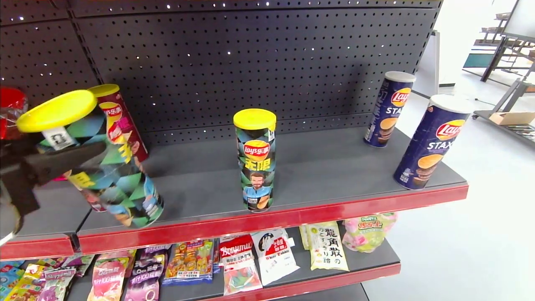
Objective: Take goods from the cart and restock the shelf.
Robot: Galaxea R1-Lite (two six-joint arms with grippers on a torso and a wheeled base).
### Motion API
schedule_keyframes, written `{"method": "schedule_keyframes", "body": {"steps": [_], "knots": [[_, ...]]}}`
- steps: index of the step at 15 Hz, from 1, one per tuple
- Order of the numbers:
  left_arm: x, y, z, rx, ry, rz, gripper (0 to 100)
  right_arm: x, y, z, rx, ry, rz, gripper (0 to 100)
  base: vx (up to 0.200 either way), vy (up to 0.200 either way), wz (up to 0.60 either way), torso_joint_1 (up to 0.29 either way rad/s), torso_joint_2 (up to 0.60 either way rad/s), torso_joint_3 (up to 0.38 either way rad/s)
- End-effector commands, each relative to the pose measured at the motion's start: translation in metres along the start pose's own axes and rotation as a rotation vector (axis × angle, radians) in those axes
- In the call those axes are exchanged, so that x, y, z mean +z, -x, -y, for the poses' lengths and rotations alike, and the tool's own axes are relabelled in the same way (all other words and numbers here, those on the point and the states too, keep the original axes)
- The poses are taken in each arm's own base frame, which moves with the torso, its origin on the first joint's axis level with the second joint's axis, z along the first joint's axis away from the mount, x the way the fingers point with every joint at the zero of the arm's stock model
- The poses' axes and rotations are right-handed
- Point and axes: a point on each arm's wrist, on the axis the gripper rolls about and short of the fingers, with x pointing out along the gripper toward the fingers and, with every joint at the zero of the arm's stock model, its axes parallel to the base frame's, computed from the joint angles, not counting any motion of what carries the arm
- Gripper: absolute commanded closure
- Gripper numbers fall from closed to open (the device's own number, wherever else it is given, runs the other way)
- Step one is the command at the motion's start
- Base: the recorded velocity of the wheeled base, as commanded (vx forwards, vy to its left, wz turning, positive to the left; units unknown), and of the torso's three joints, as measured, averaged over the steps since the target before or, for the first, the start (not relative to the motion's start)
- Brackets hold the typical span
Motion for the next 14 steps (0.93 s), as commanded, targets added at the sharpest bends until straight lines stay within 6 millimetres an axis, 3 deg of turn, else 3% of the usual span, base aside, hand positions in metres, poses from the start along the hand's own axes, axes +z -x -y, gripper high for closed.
{"method": "schedule_keyframes", "body": {"steps": [1,5,6,9,10,11,14], "knots": [[0.004,-0.082,-0.015,-0.092,-0.001,-0.02,100,0.0,0.0,0.0,0.001,0.0,-0.001,0,0.0,0.0,0.0,0.0,0.0,0.0],[0.012,-0.152,-0.026,-0.142,-0.002,-0.013,100,0.0,0.0,0.0,0.001,0.0,-0.001,0,0.0,0.0,0.0,0.0,0.0,0.0],[0.012,-0.158,-0.027,-0.142,-0.003,-0.012,100,0.0,0.0,0.0,0.001,0.0,-0.001,0,0.0,0.0,0.0,0.0,0.0,0.0],[0.006,-0.195,-0.028,-0.174,-0.008,-0.021,100,0.0,0.0,0.0,0.001,0.0,-0.001,0,0.0,0.0,0.0,0.0,0.0,0.0],[-0.002,-0.217,-0.029,-0.182,-0.015,-0.012,100,0.0,0.0,0.0,0.001,0.0,-0.001,0,0.0,0.0,0.0,0.0,0.0,0.0],[-0.004,-0.223,-0.029,-0.186,-0.019,-0.004,100,0.0,0.0,0.0,0.001,0.0,-0.001,0,0.0,0.0,0.0,0.0,0.0,0.0],[-0.009,-0.254,-0.011,-0.243,-0.025,0.014,100,0.0,0.0,0.0,0.001,0.0,-0.001,0,0.0,0.0,0.0,0.0,0.0,0.0]]}}
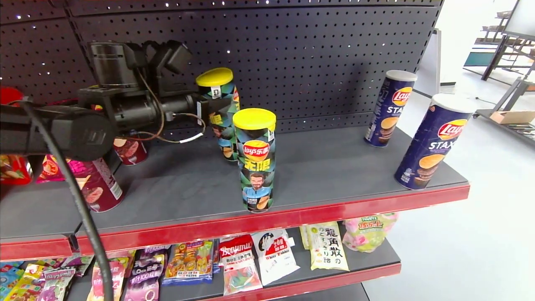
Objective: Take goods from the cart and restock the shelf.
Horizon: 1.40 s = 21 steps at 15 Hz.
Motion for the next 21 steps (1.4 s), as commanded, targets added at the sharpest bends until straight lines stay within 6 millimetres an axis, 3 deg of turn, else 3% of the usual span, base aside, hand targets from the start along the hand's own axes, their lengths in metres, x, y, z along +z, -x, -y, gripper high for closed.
{"method": "schedule_keyframes", "body": {"steps": [1,17,18,21], "knots": [[-0.018,-0.027,0.0,-0.028,0.012,-0.03,100,0.0,0.0,0.0,0.001,0.0,-0.001,0,0.0,0.0,0.0,0.0,0.0,0.0],[-0.029,-0.051,-0.001,-0.047,0.004,-0.025,100,0.0,0.0,0.0,0.001,0.0,-0.001,0,0.0,0.0,0.0,0.0,0.0,0.0],[-0.03,-0.051,0.0,-0.049,0.005,-0.026,0,0.0,0.0,0.0,0.001,0.0,-0.001,0,0.0,0.0,0.0,0.0,0.0,0.0],[-0.031,-0.051,0.0,-0.049,0.006,-0.031,0,0.0,0.0,0.0,0.001,0.0,0.0,0,0.0,0.0,0.0,0.0,0.0,0.0]]}}
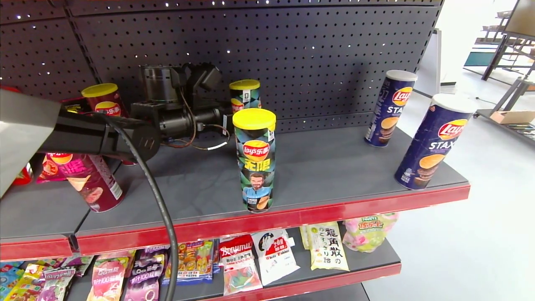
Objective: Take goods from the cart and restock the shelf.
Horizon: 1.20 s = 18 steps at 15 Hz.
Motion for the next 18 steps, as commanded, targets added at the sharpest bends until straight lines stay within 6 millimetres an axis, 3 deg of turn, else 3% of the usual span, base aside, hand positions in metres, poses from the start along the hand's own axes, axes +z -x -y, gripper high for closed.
{"method": "schedule_keyframes", "body": {"steps": [1,4,10,14,15,18], "knots": [[0.001,0.002,0.001,0.0,0.002,-0.001,0,0.0,0.0,0.0,0.001,0.0,-0.001,0,0.0,0.0,0.0,0.0,0.0,0.0],[0.002,0.016,0.005,0.007,0.007,-0.016,0,0.0,0.0,0.0,0.001,0.0,-0.001,0,0.0,0.0,0.0,0.0,0.0,0.0],[-0.021,0.091,0.012,0.077,0.073,-0.125,0,0.0,0.0,0.0,0.001,0.0,-0.001,0,0.0,0.0,0.0,0.0,0.0,0.0],[-0.043,0.155,0.041,0.105,0.121,-0.203,0,0.0,0.0,0.0,0.001,0.0,-0.001,0,0.0,0.0,0.0,0.0,0.0,0.0],[-0.051,0.19,0.062,0.116,0.125,-0.21,0,0.0,0.0,0.0,0.001,0.0,-0.001,0,0.0,0.0,0.0,0.0,0.0,0.0],[-0.063,0.267,0.111,0.165,0.105,-0.155,0,0.0,0.0,0.0,0.001,0.0,-0.001,0,0.0,0.0,0.0,0.0,0.0,0.0]]}}
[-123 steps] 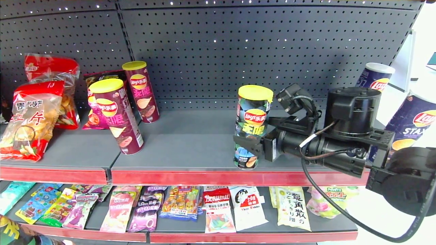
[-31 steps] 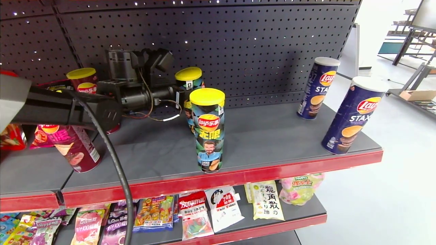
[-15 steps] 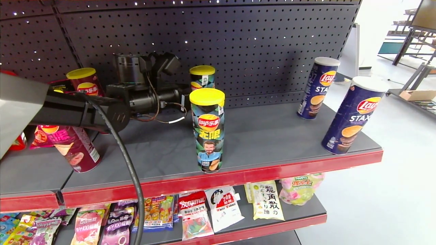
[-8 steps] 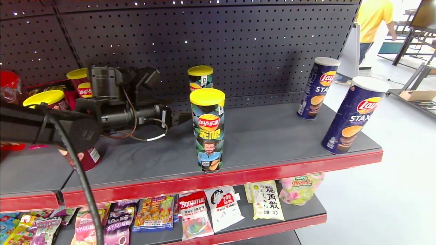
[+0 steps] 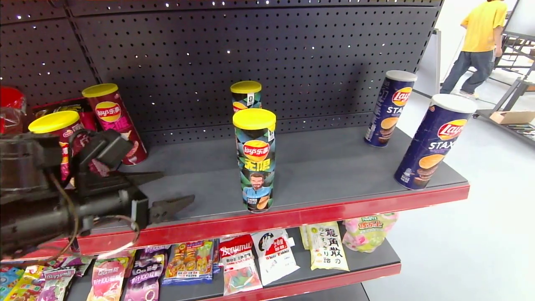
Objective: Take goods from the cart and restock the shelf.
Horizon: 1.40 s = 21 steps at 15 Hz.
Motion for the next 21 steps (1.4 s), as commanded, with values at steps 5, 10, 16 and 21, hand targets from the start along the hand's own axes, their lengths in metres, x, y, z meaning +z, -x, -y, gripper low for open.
{"method": "schedule_keyframes", "body": {"steps": [5,10,16,21], "knots": [[-0.071,0.164,0.082,0.228,0.075,0.271,0,0.0,0.0,0.0,0.001,0.0,0.0,0,0.0,0.0,0.0,0.0,0.0,0.0],[-0.109,0.193,0.108,0.272,0.04,0.346,0,0.0,0.0,0.0,0.001,0.0,-0.001,0,0.0,0.0,0.0,0.0,0.0,0.0],[-0.135,0.188,0.107,0.436,0.095,0.283,0,0.0,0.0,0.0,0.001,0.008,-0.003,0,0.0,0.0,0.1,0.001,0.0,0.001],[-0.14,0.189,0.108,0.45,0.083,0.275,0,0.0,0.0,0.0,0.001,0.008,-0.001,0,0.0,0.0,0.6,0.005,0.0,0.001]]}}
